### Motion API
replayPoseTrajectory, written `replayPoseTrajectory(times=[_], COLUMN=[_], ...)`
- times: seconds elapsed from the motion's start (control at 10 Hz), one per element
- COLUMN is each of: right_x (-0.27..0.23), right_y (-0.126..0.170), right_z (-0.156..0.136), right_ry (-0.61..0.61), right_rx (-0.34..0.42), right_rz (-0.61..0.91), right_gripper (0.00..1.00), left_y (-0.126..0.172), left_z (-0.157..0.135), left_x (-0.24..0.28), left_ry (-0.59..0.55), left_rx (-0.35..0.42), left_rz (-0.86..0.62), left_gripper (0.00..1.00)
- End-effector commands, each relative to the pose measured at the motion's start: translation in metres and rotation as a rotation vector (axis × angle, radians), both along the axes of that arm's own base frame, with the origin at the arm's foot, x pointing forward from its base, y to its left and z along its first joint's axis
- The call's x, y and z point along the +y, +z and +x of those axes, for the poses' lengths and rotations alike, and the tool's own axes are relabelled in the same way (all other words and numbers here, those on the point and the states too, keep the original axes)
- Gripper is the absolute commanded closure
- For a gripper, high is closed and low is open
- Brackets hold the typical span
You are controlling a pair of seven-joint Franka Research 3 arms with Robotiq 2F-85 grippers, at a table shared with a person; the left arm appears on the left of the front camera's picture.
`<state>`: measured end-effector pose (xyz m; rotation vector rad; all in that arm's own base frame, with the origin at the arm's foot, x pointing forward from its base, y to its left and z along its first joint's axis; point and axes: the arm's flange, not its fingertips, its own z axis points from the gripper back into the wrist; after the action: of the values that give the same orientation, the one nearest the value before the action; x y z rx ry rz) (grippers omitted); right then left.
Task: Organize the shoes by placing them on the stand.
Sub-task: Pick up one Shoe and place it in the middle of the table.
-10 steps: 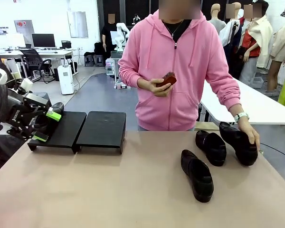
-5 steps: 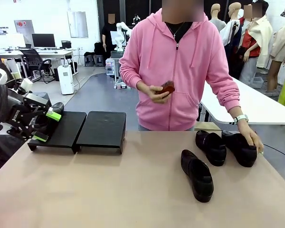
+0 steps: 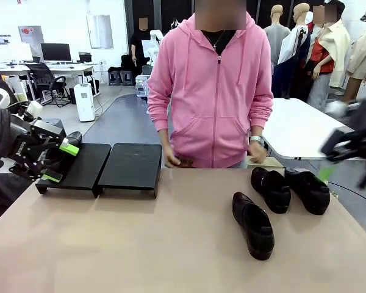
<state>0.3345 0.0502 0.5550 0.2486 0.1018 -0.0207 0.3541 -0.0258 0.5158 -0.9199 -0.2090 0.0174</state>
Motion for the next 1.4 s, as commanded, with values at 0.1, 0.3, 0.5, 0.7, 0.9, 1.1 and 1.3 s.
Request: replayPoseTrajectory(times=[0.1, 0.3, 0.5, 0.7, 0.9, 1.1, 1.3], right_x=[0.087, 0.134, 0.147, 0.151, 0.168, 0.173, 0.168], right_y=[-0.065, -0.123, -0.132, -0.163, -0.186, -0.206, -0.226], right_z=[0.069, 0.113, 0.118, 0.114, 0.121, 0.127, 0.128], right_ry=[-0.038, 0.080, 0.154, 0.132, 0.189, 0.127, 0.086], right_rx=[-0.103, -0.041, 0.011, -0.014, 0.046, 0.067, 0.057], right_rz=[-0.269, -0.247, -0.211, -0.211, -0.256, -0.256, -0.250], right_gripper=[0.00, 0.00, 0.00, 0.00, 0.00, 0.00, 0.00], left_y=[0.003, 0.003, 0.003, 0.003, 0.003, 0.003, 0.003], left_z=[-0.002, -0.002, -0.002, -0.002, -0.002, -0.002, -0.002], left_x=[0.003, 0.003, 0.003, 0.003, 0.003, 0.003, 0.003], left_ry=[-0.001, -0.001, -0.001, -0.001, -0.001, -0.001, -0.001], left_rx=[0.011, 0.011, 0.011, 0.011, 0.011, 0.011, 0.011], left_rz=[0.009, 0.009, 0.009, 0.009, 0.009, 0.009, 0.009], left_gripper=[0.00, 0.00, 0.00, 0.00, 0.00, 0.00, 0.00])
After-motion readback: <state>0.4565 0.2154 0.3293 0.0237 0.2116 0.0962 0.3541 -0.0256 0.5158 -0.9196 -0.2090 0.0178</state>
